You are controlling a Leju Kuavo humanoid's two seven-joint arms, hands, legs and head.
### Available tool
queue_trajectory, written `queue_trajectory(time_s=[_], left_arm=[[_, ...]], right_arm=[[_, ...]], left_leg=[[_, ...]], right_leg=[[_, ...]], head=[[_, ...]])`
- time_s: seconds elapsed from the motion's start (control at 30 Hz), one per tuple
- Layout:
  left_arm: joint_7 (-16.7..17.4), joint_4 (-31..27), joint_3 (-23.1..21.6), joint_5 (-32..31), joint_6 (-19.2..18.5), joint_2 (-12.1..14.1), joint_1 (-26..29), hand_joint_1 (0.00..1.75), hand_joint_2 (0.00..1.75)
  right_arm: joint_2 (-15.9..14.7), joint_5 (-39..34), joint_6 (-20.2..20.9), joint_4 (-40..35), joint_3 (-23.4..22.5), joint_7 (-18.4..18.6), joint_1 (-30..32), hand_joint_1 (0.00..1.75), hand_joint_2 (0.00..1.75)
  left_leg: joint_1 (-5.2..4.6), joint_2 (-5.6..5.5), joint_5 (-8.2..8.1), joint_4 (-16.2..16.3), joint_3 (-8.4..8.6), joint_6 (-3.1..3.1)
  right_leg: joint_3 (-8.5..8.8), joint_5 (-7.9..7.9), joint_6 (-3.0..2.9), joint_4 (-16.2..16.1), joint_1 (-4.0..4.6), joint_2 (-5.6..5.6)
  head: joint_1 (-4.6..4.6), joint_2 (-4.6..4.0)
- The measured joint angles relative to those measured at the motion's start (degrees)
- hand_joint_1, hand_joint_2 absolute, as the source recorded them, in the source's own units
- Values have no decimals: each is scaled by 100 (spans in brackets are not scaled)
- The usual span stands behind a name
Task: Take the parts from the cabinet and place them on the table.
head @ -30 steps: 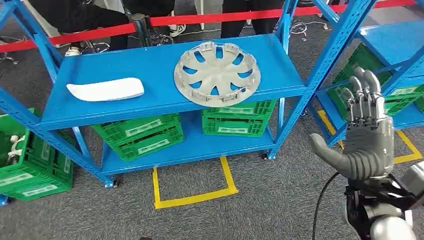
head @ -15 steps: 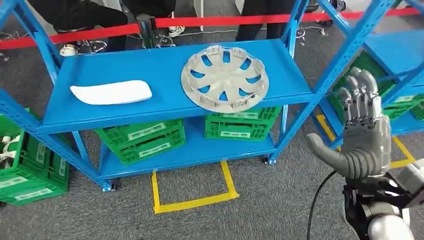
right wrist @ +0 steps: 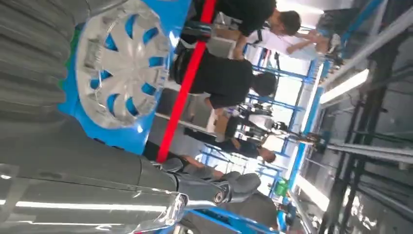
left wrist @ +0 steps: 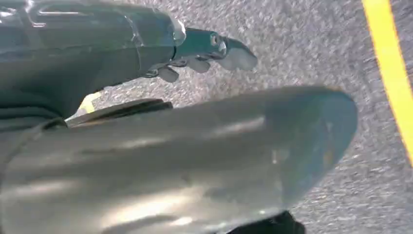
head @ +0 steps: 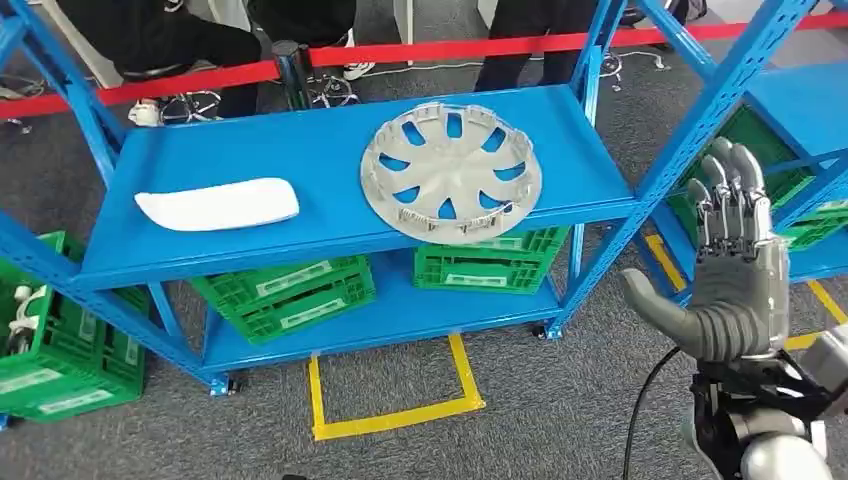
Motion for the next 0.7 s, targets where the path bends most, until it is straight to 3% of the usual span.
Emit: queue_trajectory(time_s=[0.07, 0.1, 0.13, 0.17, 0.23, 0.3, 0.33, 0.37, 0.43, 0.47, 0.5, 0.57, 0.6, 0.63, 0.67, 0.7], left_arm=[[2, 4, 0, 2, 0, 9, 10, 0, 0], [2, 9, 0, 2, 0, 13, 22, 0, 0], [2, 13, 0, 0, 0, 15, 33, 0, 0], [2, 18, 0, 2, -4, 20, 36, 0, 0], [2, 24, 0, 2, -11, 26, 35, 0, 0], [2, 24, 0, 0, -28, 31, 24, 0, 0], [2, 26, 0, 2, -31, 37, 22, 0, 0], [2, 28, 0, 4, -31, 42, 38, 0, 0], [2, 28, 0, 4, -28, 44, 46, 0, 0], [-4, 28, 0, 4, -26, 48, 43, 0, 0], [-13, 28, 0, 4, -22, 44, 36, 0, 0], [-17, 28, 0, 4, 9, 39, 34, 0, 0], [-17, 28, 0, 4, 9, 39, 41, 0, 0], [-18, 28, 0, 7, 9, 37, 46, 0, 0], [-18, 28, 0, 7, 9, 39, 46, 0, 0], [-17, 28, 0, 9, 9, 39, 44, 0, 0]], right_arm=[[7, 0, 13, 4, 9, 0, 4, 0, 175], [9, 0, 13, 4, 15, 0, 3, 0, 175], [13, 0, 15, 9, 28, 0, 5, 0, 175], [20, 0, 15, 18, 42, 0, 4, 0, 175], [37, 4, 33, 20, 50, 0, 3, 0, 175], [42, 35, 42, 22, 65, 0, -17, 0, 175], [42, 50, 48, 22, 74, 0, -10, 0, 175], [42, 52, 57, 22, 92, 0, -12, 0, 175], [39, 57, 57, 20, 107, 2, -32, 0, 175], [39, 57, 57, 20, 109, 2, -47, 0, 175], [33, 50, 59, 24, 109, 7, -92, 0, 175], [33, 28, 68, 50, 127, 37, -122, 0, 175], [33, 2, 77, 63, 131, 48, -118, 0, 175], [35, -13, 85, 81, 133, 57, -116, 0, 175], [33, -17, 87, 87, 131, 57, -118, 0, 175], [33, -17, 92, 92, 131, 57, -119, 0, 175]], left_leg=[[45, -4, -266, 811, -530, -38], [55, -3, -230, 1019, -719, -54], [63, -1, -61, 962, -769, -70], [69, 4, 249, 678, -697, -76], [84, 13, 932, -248, -344, -73], [56, 15, 803, -458, -200, -33], [39, 18, 749, -464, -204, 38], [26, 16, 733, -467, -208, 62], [66, 17, 706, -505, -149, 124], [66, 20, 680, -507, -107, 163], [65, 36, 641, -507, -69, 204], [50, 61, 574, -507, -5, 227], [41, 67, 539, -507, 32, 233], [33, 67, 501, -507, 85, 230], [23, 64, 457, -507, 151, 228], [10, 57, 407, -507, 237, 223]], right_leg=[[44, -59, 6, 1, -3, -3], [80, -96, 12, 2, -8, 0], [134, -135, 22, 3, -13, 5], [207, -185, 43, 5, -21, 11], [363, -298, 96, 16, -33, 16], [372, -371, 172, 53, -17, 35], [351, -370, 178, 47, -21, 35], [360, -380, 194, 30, -29, 33], [372, -464, 261, 34, -40, 31], [339, -532, 290, 201, -42, 30], [132, -691, 314, 604, -45, 30], [-440, -999, 337, 1553, -43, 30], [-685, -1028, 332, 1880, -44, 30], [-782, -903, 311, 1908, -42, 31], [-754, -645, 279, 1702, -38, 31], [-614, -255, 228, 1254, -30, 34]], head=[[-28, 0], [-37, 0], [-55, 0], [-77, 0], [-114, 0], [-123, 0], [-118, 0], [-89, 0], [-96, 0], [-63, 0], [-17, 0], [28, 0], [55, 0], [68, 0], [72, 0], [83, 0]])
